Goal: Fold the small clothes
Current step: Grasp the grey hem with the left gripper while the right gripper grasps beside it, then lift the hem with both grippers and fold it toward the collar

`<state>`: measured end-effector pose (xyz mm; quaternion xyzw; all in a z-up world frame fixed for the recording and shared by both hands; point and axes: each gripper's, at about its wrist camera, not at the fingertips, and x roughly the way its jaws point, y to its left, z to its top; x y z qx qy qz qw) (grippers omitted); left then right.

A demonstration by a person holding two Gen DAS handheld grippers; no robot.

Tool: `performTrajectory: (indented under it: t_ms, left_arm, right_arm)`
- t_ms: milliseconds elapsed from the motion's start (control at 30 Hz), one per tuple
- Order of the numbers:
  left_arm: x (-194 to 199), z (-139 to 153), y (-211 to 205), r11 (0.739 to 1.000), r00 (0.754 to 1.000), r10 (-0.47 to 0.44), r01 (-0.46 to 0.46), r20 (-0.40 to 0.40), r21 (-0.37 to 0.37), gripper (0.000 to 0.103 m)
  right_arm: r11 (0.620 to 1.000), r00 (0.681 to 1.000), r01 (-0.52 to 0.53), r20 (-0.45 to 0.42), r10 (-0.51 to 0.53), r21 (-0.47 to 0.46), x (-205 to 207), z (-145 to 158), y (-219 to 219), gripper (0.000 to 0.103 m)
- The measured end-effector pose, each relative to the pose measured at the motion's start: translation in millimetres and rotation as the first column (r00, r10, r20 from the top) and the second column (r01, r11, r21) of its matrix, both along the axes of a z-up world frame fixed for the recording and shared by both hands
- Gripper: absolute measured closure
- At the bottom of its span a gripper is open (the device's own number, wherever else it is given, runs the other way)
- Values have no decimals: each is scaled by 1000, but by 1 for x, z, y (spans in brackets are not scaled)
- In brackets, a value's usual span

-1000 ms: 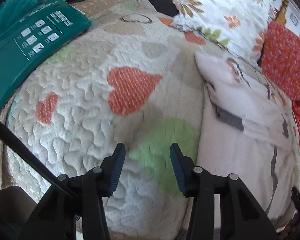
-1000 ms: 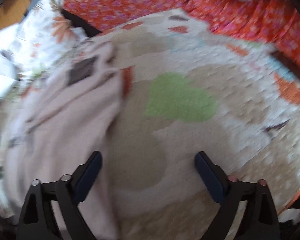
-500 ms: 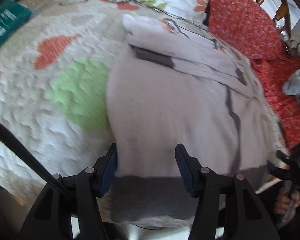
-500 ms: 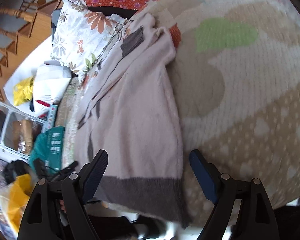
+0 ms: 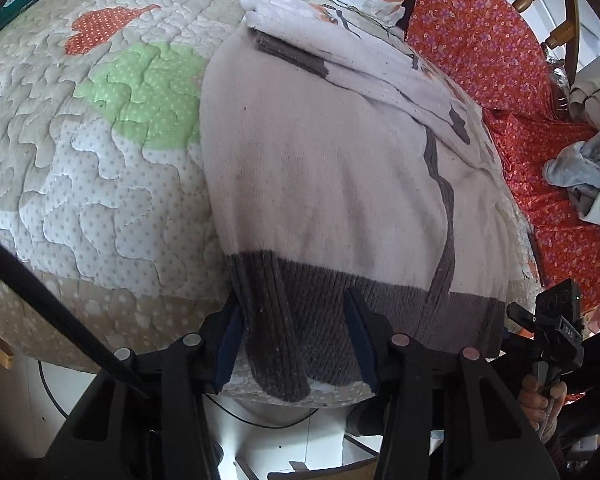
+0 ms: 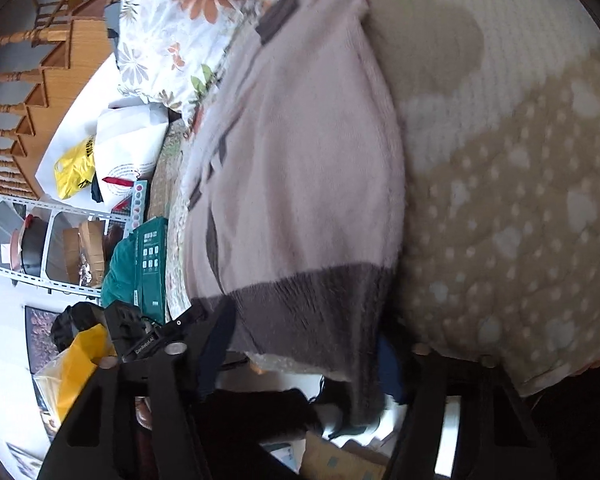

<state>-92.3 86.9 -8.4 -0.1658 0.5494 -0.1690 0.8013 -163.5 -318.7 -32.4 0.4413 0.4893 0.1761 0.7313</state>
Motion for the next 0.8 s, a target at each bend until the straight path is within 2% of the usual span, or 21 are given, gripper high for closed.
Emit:
performTrajectory:
  t_ms: [100,267,300,333,367,400,433,467,500,600,800]
  left_arm:
    - [0,-1,-3,1000,1000,0,0,6,21,55]
    - [-1,-1,-10,997,1000,-7,5,24,73,54]
    - [-1,0,-12,996,1000,-5,3,29,91,57]
    - [-2,1,-12,993,999,7,-11,35,121,78]
    - [-2,2,-11,989,999,20,-25,39,145,87]
    - [-1,4,-9,991,999,26,-31,34,130,94]
    - [0,6,-5,993,999,43,-46,29,106,94]
    - [1,10,0,993,997,69,-72,36,98,94]
    - [1,16,4,990,994,90,-95,57,106,94]
    - [-10,36,12,989,988,118,-126,104,78,95]
    - [-65,71,8,995,979,82,-91,186,43,95]
  right_arm:
    - [999,1000,-9,3,9,-34,-1,2,7,41]
    - [990,999,-23,26,27,-140,-2,9,21,41]
    - [986,999,-25,30,30,-166,-2,11,24,43]
    - [980,999,-25,33,32,-198,-3,12,28,45]
    - [968,999,-29,35,39,-249,-3,15,33,51]
    - [959,998,-35,31,45,-281,-2,16,33,64]
    - [946,999,-40,21,49,-320,0,18,36,72]
    - [937,999,-46,10,52,-345,3,19,35,87]
    - [939,999,-45,7,51,-340,5,20,33,90]
    - [961,999,-33,4,36,-275,5,22,25,92]
    - [973,992,-90,67,106,-212,-33,46,28,93]
